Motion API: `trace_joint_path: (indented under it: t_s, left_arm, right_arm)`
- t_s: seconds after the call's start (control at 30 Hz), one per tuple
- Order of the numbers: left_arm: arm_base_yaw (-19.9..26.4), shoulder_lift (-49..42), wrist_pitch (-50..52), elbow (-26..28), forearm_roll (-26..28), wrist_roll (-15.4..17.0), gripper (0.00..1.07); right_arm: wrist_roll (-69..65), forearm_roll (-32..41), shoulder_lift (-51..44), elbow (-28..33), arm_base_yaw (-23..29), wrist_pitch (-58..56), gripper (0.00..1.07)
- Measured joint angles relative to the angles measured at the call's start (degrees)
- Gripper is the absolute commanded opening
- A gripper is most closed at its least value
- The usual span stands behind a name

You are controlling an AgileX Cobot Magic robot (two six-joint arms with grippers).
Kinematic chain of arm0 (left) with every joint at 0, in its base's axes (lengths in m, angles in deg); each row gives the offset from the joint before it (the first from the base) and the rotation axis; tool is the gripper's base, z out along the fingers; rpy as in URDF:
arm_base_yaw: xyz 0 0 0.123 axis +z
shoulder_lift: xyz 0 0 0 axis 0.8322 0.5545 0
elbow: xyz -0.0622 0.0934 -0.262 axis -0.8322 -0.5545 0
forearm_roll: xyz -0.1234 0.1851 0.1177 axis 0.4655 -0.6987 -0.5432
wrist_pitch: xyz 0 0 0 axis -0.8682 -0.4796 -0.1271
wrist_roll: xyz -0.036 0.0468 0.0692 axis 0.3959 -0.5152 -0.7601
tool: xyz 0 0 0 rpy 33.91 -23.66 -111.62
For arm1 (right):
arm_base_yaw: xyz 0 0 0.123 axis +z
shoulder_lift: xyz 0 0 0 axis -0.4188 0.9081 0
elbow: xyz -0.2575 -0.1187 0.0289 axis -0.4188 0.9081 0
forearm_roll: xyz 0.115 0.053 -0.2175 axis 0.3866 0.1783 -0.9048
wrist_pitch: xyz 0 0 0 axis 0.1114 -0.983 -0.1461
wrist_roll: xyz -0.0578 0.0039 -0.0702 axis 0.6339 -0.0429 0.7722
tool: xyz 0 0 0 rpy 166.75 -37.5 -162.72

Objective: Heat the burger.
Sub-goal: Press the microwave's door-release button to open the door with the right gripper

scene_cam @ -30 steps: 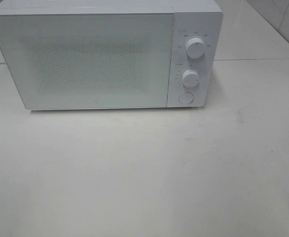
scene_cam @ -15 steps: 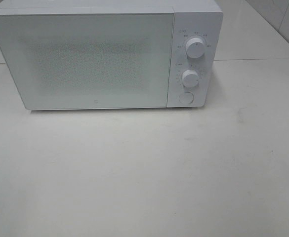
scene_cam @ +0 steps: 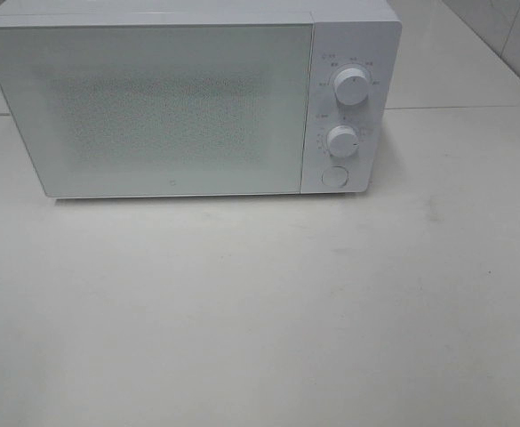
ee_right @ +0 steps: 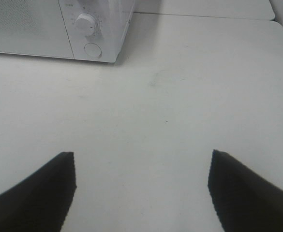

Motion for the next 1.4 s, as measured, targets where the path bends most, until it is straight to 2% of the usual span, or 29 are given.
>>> trace_joint_path:
  t_s: [0.6, 0.87, 1.4]
  left_arm:
    - [0.0, 0.0, 0.0, 0.0, 0.0, 0.0, 1.0]
    - [0.0, 0.0, 0.0, 0.0, -0.06, 0.0, 1.0]
    - [0.0, 0.0, 0.0, 0.0, -0.06, 0.0, 1.0]
  right_arm:
    - [-0.11, 0.0, 0.69, -0.8, 0.0, 1.32, 0.75]
    - [-0.17, 0.0, 7.73, -1.03, 0.0, 11.06, 0.75]
    - [-0.17, 0.0, 28.93, 0.29, 0.0, 36.96, 0.75]
